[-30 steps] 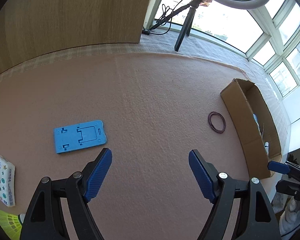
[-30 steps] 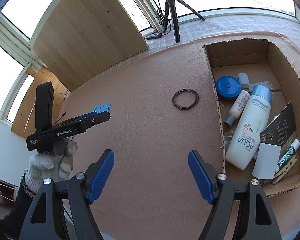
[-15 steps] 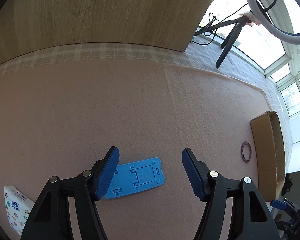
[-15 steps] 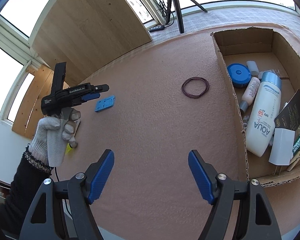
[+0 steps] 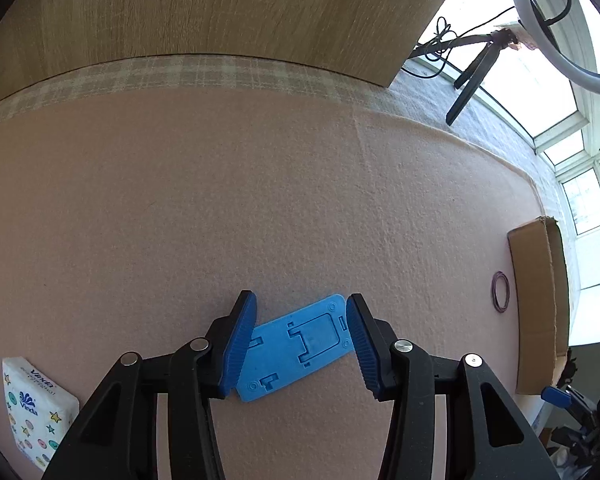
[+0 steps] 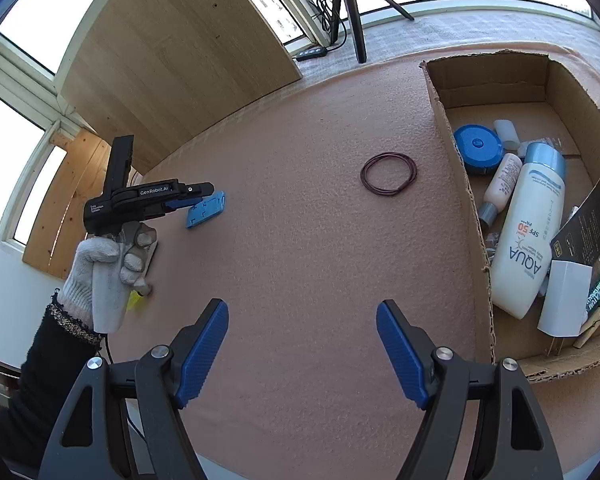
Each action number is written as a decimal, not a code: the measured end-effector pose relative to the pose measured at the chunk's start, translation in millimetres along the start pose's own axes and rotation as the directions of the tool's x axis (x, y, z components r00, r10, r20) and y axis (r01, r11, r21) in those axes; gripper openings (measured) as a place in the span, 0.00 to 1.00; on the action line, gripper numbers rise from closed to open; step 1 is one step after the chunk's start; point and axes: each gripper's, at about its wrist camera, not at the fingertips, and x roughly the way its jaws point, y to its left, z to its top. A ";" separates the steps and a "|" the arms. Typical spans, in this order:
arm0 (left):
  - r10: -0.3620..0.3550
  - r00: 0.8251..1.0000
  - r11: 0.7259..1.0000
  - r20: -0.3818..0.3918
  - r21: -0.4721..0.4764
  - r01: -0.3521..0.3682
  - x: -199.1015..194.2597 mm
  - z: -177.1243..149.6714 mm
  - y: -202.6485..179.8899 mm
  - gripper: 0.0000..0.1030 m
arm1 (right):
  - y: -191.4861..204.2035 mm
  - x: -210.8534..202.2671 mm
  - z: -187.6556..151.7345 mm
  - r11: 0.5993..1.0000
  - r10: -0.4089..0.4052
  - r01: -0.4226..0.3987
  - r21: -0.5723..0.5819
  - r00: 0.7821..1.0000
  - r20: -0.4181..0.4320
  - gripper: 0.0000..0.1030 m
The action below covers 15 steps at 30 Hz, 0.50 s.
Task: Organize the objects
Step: 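Grasp the blue phone stand with the left gripper and lift it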
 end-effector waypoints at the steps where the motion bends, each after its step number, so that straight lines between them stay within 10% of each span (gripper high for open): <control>1: -0.006 1.000 1.000 -0.001 -0.003 0.006 -1.0 -3.1 0.4 0.49 | 2.0 2.3 1.1 1.000 0.005 -0.005 -0.005 1.000 -0.004 0.71; 15: -0.042 0.999 0.999 0.010 0.024 0.042 -8.2 -70.4 -31.7 0.48 | 22.3 34.7 14.7 0.998 0.016 -0.019 -0.065 0.999 -0.051 0.71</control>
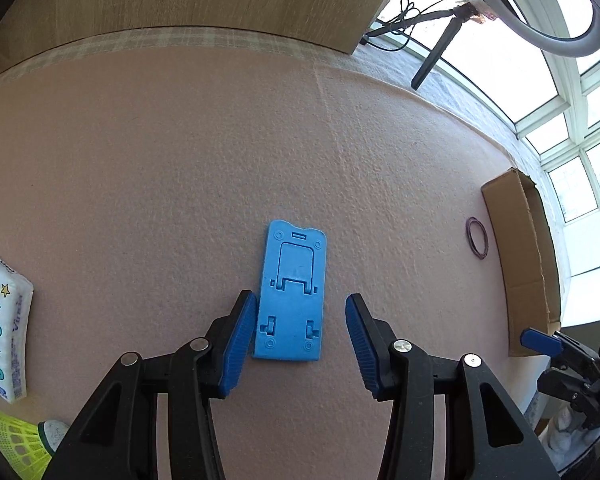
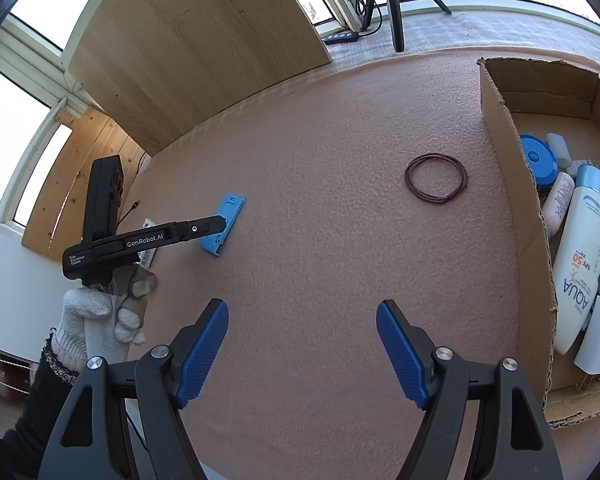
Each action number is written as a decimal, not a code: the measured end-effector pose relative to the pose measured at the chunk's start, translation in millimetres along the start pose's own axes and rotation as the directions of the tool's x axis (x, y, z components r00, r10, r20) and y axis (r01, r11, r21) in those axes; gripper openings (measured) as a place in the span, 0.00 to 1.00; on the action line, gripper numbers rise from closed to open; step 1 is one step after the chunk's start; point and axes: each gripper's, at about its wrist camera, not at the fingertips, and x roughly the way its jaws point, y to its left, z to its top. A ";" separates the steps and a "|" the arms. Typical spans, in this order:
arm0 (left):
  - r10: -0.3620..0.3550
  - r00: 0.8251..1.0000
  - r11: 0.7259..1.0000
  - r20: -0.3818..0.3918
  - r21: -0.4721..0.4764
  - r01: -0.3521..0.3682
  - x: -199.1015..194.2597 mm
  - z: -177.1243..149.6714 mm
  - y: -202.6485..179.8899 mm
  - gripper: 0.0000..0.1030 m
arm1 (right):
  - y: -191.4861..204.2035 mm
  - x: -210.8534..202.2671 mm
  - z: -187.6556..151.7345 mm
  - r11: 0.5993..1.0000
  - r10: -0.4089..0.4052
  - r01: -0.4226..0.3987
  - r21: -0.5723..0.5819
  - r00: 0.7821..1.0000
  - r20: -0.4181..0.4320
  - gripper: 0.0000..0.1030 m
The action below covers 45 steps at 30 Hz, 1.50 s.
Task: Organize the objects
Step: 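Grasp the blue phone stand with the left gripper and lift it, then close the right gripper on the blue stand while the left gripper releases it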
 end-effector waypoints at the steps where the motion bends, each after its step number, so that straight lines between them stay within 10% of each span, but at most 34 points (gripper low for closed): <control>1: -0.002 1.000 1.000 0.000 0.006 0.002 0.3 -2.8 -2.4 0.48 | 1.2 3.0 1.0 1.000 -0.007 0.007 -0.006 1.000 -0.002 0.71; 13: -0.028 0.999 1.000 0.020 0.004 0.028 -0.8 -15.9 -11.6 0.48 | 12.4 31.2 20.5 0.999 -0.010 0.009 -0.036 0.999 -0.030 0.71; 24: 0.170 0.984 0.980 0.060 0.094 -0.175 -3.8 -26.6 -29.0 0.56 | 40.8 82.6 57.7 0.996 -0.003 -0.005 -0.087 0.996 -0.090 0.71; 45: 0.127 0.989 0.988 0.070 0.085 -0.132 -4.2 -27.3 -25.5 0.58 | 77.2 146.8 77.3 0.988 0.009 -0.040 -0.149 0.979 -0.205 0.57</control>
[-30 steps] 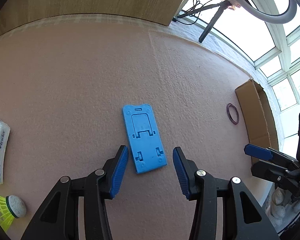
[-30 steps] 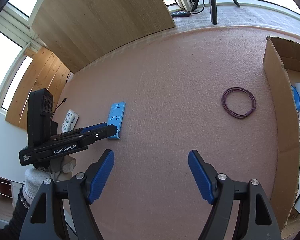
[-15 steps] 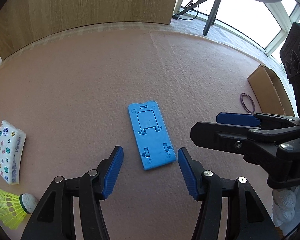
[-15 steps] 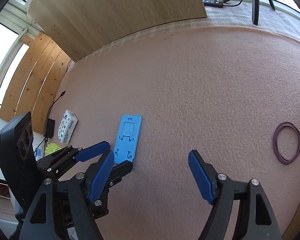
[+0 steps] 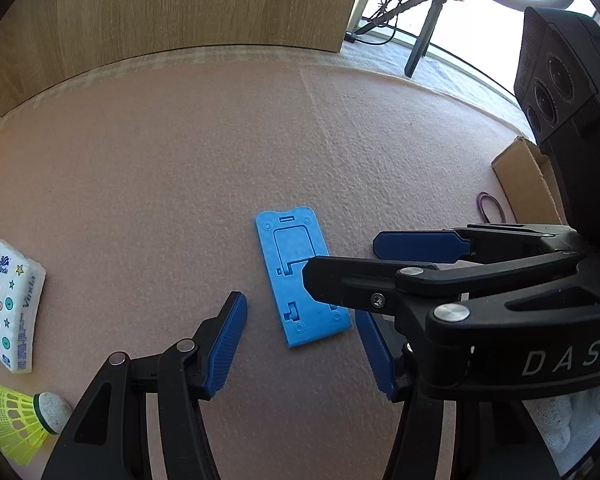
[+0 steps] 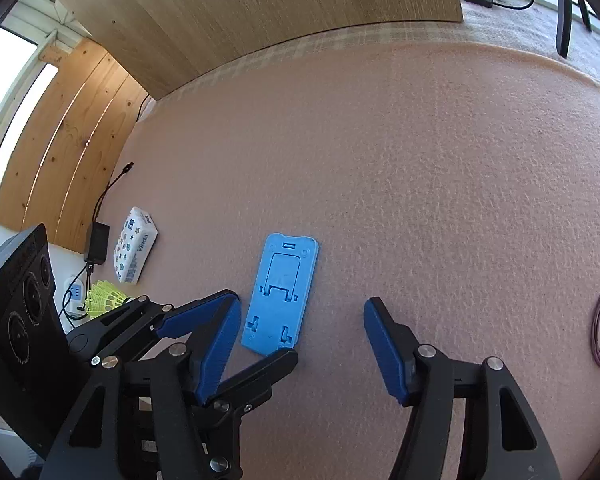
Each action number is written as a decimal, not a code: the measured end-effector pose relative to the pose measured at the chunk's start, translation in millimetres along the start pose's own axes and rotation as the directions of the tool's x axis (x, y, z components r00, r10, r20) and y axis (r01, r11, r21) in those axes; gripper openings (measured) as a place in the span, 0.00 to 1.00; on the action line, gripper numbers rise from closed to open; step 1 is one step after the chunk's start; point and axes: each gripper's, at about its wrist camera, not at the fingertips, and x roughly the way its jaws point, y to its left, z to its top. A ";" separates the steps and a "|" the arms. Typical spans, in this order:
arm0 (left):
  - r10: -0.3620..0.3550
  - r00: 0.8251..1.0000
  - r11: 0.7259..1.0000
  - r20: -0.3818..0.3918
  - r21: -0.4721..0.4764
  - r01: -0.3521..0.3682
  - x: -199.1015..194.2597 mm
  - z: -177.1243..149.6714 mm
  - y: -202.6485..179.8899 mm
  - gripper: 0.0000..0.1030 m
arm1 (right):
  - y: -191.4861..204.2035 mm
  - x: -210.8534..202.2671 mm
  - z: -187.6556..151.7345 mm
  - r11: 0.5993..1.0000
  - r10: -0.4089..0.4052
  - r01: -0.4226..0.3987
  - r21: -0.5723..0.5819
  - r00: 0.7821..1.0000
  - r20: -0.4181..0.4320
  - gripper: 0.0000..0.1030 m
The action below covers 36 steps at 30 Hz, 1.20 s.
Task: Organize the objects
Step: 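Close the right gripper on the blue stand while the left gripper releases it, then carry the blue stand into the box and open the right gripper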
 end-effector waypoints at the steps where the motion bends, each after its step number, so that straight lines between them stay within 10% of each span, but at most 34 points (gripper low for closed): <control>1: -0.004 1.000 1.000 0.001 -0.003 0.004 0.0 0.4 0.2 0.58 | 1.1 0.9 0.3 1.000 -0.003 0.003 -0.003 1.000 -0.002 0.55; 13: -0.032 0.999 0.999 0.007 -0.004 0.032 5.2 3.8 -7.0 0.40 | 8.2 8.7 -1.9 1.000 0.005 -0.006 -0.023 0.999 -0.036 0.21; 36: -0.118 0.989 0.978 0.084 0.184 0.101 -43.6 4.2 -122.0 0.37 | -29.8 -104.2 -54.7 0.998 -0.016 0.006 0.064 0.987 0.161 0.20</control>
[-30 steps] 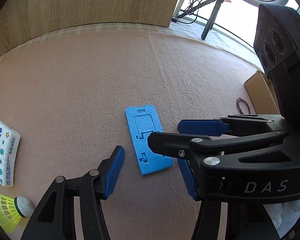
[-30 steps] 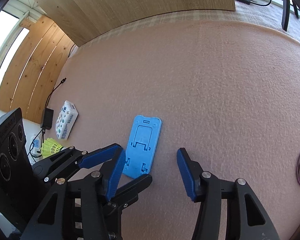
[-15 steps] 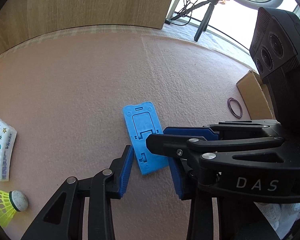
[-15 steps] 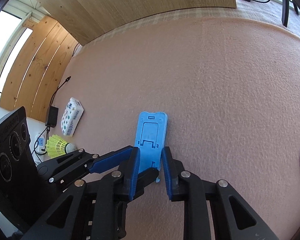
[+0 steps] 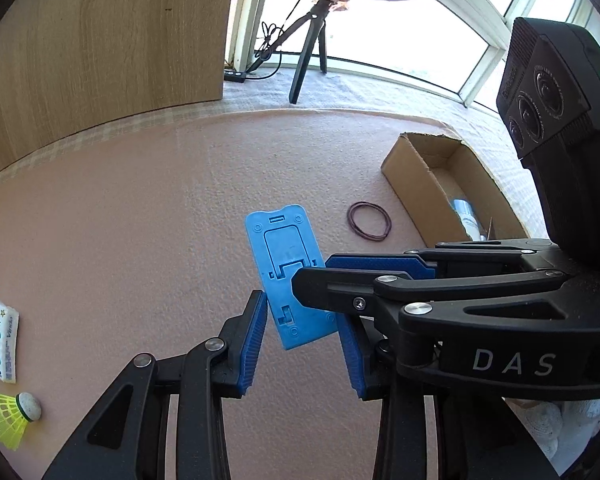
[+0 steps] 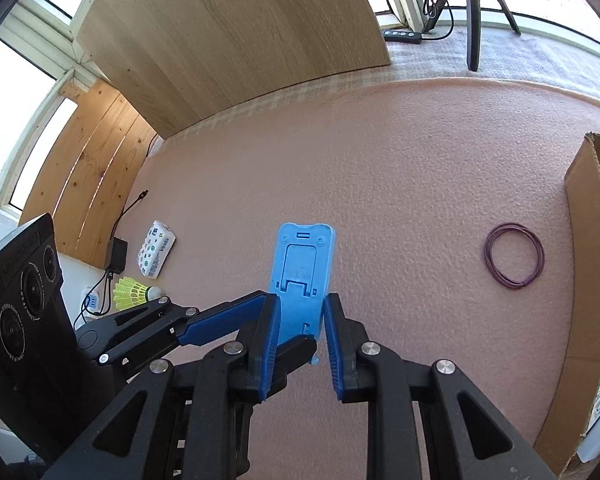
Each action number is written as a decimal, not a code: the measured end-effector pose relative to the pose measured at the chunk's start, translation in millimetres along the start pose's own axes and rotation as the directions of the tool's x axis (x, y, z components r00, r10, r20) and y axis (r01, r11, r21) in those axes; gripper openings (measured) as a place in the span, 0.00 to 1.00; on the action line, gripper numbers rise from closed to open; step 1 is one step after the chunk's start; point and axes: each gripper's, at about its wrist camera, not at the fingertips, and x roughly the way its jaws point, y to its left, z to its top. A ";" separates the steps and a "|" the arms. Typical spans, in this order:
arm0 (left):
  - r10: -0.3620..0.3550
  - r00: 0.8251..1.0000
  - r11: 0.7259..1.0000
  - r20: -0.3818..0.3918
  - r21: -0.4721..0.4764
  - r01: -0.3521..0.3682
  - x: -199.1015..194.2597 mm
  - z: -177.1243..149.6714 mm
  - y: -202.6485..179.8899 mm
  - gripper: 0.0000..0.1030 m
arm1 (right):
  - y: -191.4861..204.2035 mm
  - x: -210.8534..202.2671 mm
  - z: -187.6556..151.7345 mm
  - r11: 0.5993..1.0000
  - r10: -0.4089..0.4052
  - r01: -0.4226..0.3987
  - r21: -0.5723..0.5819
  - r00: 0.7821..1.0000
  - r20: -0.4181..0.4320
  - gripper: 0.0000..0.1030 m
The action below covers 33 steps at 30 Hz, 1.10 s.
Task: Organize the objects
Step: 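Carry the blue stand into the box and open the right gripper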
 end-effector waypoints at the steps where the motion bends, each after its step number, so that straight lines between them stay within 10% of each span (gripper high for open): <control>1: -0.008 1.000 1.000 0.003 0.017 0.008 0.1 3.3 -9.0 0.37 | -5.7 -9.1 -1.7 1.000 -0.005 0.005 0.013 1.000 0.016 0.20; 17: -0.159 0.987 0.958 -0.036 0.235 0.163 41.2 33.4 -173.1 0.37 | -118.1 -119.2 -42.8 0.972 -0.137 0.100 0.214 0.976 0.170 0.20; 33: -0.200 0.975 0.929 -0.101 0.295 0.221 77.6 34.4 -238.4 0.38 | -181.7 -153.5 -75.9 0.942 -0.181 0.114 0.316 0.965 0.191 0.20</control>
